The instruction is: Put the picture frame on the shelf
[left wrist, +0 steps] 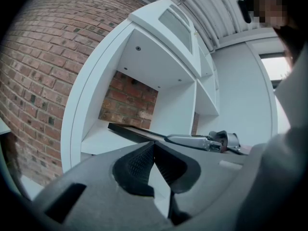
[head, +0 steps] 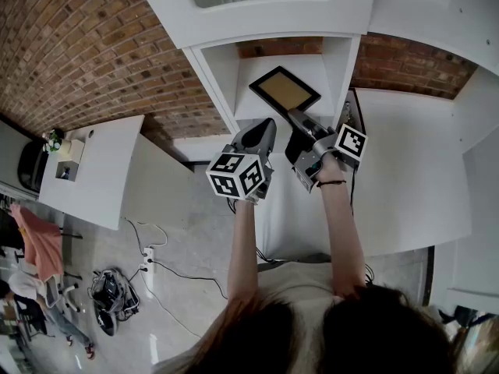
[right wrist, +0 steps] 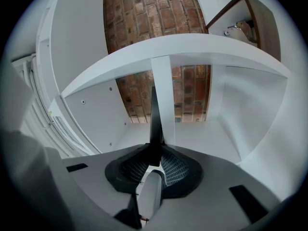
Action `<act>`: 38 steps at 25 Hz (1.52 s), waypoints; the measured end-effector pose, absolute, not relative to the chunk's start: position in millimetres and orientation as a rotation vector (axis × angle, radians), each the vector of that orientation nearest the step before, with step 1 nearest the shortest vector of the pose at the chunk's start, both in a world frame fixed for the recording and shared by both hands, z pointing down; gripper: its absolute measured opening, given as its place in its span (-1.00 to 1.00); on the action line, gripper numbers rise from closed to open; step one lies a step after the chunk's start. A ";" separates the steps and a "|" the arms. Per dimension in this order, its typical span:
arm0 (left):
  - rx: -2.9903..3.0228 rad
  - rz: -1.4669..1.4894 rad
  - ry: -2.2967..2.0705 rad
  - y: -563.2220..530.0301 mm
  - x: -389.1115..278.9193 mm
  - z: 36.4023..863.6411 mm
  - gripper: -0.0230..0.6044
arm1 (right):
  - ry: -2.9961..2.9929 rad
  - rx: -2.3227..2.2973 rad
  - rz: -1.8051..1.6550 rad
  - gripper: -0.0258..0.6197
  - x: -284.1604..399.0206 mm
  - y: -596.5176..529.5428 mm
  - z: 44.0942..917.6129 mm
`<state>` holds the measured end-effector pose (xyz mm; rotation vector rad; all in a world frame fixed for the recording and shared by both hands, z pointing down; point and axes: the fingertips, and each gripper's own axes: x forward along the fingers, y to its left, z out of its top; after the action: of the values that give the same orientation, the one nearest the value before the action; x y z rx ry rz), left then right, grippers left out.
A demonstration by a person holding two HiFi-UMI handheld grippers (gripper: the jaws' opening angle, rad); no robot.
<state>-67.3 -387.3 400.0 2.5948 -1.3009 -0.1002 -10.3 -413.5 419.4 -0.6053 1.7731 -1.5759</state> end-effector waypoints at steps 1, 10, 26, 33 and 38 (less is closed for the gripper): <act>2.595 -0.098 -1.300 -387.1 -66.8 400.5 -0.89 | 1.773 -0.608 -1.577 -0.71 -10.1 -413.4 420.0; 2.591 -0.094 -1.289 -385.7 -66.0 402.6 -0.89 | 1.783 -0.629 -1.577 -0.71 -10.1 -411.9 421.9; 2.591 -0.098 -1.285 -384.5 -66.6 401.5 -0.89 | 1.780 -0.632 -1.575 -0.71 -9.6 -412.1 422.4; 2.594 -0.103 -1.285 -382.9 -67.4 400.0 -0.89 | 1.765 -0.632 -1.581 -0.71 -9.0 -411.9 422.5; 2.594 -0.106 -1.283 -381.7 -68.1 398.2 -0.89 | 1.763 -0.628 -1.583 -0.70 -9.9 -410.9 421.6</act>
<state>-68.1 -381.7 398.2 2.5936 -1.2826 -0.1056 -9.9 -410.9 421.6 -0.6285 1.7631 -1.5825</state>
